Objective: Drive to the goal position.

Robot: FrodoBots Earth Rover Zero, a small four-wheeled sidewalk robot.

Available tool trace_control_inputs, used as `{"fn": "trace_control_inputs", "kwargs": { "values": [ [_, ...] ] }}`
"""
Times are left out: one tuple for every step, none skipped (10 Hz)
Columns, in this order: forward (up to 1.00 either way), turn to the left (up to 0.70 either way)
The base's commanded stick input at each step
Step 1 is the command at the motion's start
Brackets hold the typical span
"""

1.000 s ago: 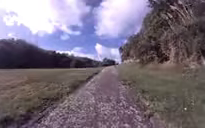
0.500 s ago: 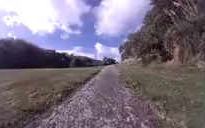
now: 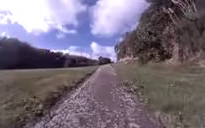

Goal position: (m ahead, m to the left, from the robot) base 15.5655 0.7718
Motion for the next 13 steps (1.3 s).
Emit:
{"fn": "trace_control_inputs", "kwargs": {
  "values": [
    [1.00,0.00],
    [1.00,0.00],
    [1.00,0.00],
    [1.00,0.00],
    [1.00,0.00],
    [1.00,0.00],
    [1.00,-0.13],
    [1.00,-0.17],
    [1.00,-0.20],
    [1.00,-0.11],
    [1.00,-0.02],
    [1.00,0.00],
    [1.00,0.00]
  ]
}}
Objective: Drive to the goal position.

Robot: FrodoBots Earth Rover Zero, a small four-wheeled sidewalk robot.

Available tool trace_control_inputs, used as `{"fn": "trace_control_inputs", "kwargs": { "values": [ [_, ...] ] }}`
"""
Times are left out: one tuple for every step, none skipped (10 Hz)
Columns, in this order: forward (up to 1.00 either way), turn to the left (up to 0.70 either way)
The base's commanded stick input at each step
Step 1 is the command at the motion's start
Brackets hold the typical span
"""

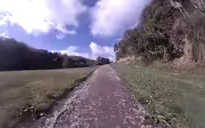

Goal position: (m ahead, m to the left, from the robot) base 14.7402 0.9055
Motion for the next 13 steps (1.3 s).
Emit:
{"fn": "trace_control_inputs", "kwargs": {
  "values": [
    [1.00,0.00],
    [1.00,0.00],
    [1.00,0.00],
    [1.00,0.00],
    [1.00,0.00],
    [1.00,0.00],
    [1.00,0.00],
    [1.00,0.00],
    [1.00,0.00],
    [1.00,0.00],
    [1.00,0.00],
    [1.00,0.00],
    [1.00,0.00]
  ]
}}
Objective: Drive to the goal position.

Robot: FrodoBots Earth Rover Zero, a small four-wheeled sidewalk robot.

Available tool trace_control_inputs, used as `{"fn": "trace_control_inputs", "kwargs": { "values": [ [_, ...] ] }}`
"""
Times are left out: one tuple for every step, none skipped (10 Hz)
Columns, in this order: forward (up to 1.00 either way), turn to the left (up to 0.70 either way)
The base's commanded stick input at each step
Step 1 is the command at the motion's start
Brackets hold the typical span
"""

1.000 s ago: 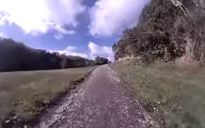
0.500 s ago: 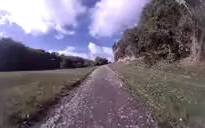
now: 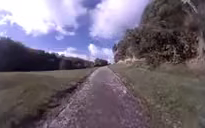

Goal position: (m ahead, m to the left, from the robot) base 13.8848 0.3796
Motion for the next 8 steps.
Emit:
{"fn": "trace_control_inputs", "kwargs": {
  "values": [
    [1.00,0.00],
    [1.00,0.00],
    [1.00,0.00],
    [1.00,0.00],
    [1.00,0.00],
    [1.00,0.00],
    [1.00,0.02],
    [1.00,0.02]
  ]
}}
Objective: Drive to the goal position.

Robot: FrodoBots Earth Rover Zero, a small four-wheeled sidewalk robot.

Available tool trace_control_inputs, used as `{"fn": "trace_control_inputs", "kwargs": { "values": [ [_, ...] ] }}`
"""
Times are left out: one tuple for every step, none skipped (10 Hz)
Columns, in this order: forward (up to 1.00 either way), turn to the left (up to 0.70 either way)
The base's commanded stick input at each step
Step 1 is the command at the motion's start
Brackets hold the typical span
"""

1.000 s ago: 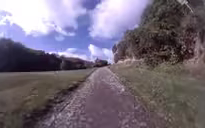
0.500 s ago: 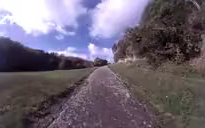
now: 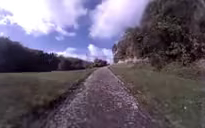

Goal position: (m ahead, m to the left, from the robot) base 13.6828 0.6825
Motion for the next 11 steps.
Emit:
{"fn": "trace_control_inputs", "kwargs": {
  "values": [
    [1.00,0.02],
    [1.00,0.02],
    [1.00,0.02],
    [1.00,0.02],
    [1.00,0.02],
    [1.00,0.02],
    [1.00,0.02],
    [1.00,0.14],
    [1.00,0.25],
    [1.00,0.00],
    [1.00,0.00]
  ]
}}
